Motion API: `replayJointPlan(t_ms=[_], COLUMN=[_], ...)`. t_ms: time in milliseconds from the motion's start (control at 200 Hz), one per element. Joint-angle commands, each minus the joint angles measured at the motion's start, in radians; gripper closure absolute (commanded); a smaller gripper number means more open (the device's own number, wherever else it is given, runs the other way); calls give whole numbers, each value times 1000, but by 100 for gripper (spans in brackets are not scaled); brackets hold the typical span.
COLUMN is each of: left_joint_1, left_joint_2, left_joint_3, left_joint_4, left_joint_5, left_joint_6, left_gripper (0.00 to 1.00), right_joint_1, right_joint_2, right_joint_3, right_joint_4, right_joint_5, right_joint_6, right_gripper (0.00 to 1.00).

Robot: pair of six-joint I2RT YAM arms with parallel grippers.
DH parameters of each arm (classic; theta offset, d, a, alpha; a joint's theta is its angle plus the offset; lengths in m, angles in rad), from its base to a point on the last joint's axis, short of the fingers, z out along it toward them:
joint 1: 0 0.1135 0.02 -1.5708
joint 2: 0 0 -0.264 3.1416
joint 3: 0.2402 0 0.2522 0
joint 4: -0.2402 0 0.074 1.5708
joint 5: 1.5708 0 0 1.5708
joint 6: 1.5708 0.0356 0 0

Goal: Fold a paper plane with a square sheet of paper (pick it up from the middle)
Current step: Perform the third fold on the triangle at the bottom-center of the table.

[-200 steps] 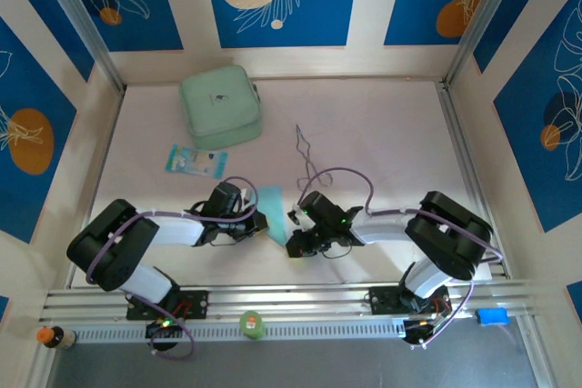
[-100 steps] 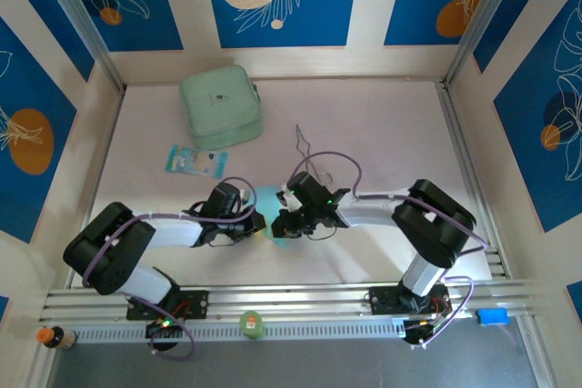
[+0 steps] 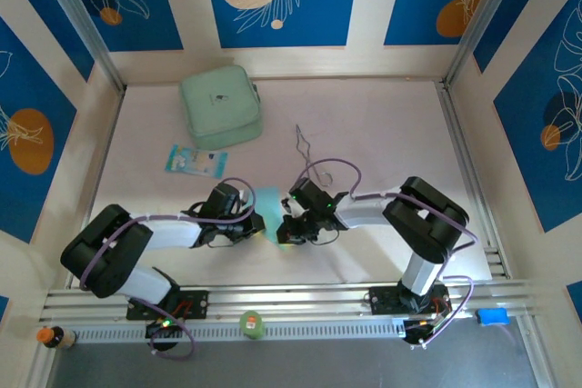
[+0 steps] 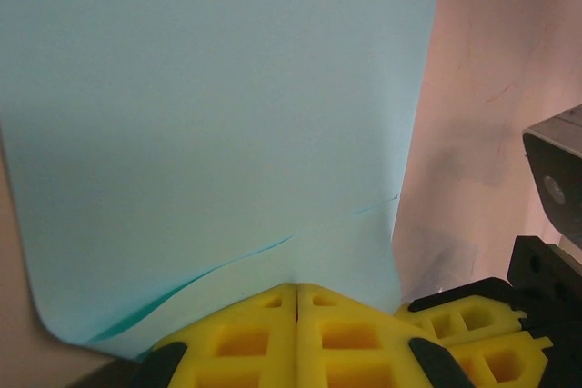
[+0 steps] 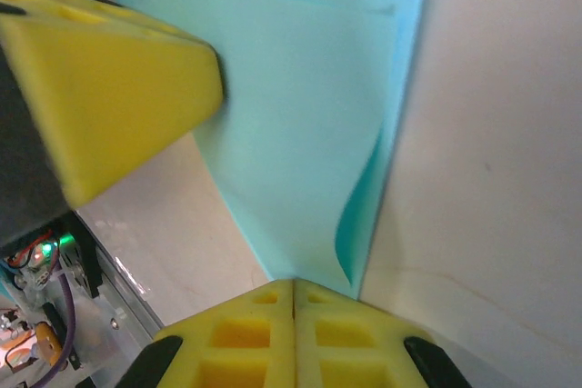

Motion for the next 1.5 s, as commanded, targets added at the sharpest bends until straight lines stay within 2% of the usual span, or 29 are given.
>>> replayJointPlan(t_ms=[0,150,335,505,670,900,1150,1320,1495], left_joint_1=[-5,-6,-5,-6,-6,-6,-6,-6,-5], left_joint_2=[-10,-6,-3,-9,-3,-3,0,-18,-96], left_joint_3=[-22,-22,-22,-22,-22,-25,-21,-5,54], left_joint_4=[-49,-47,-41,-47,-45,-37,-34,-41,-122], left_joint_5=[-32,-28,-26,-27,-27,-24,-20,-7,26], left_joint_6=[16,16,15,16,18,17,15,17,56], left_gripper=[100,100,100,100,100,100,100,100,95], right_joint_1=[-1,2,-3,-3,-6,-4,-1,2,5], right_joint_2=[-56,-75,-11,32,-5,-50,52,84,67], right_joint_3=[2,59,98,62,-3,47,91,49,-21], right_joint_4=[-66,-51,-44,-47,-22,-32,4,-24,-12], right_joint_5=[-3,-24,-27,-11,-12,-29,-52,-19,11], right_joint_6=[-4,-12,-3,15,38,32,40,52,81], right_gripper=[95,95,95,95,95,96,95,97,99])
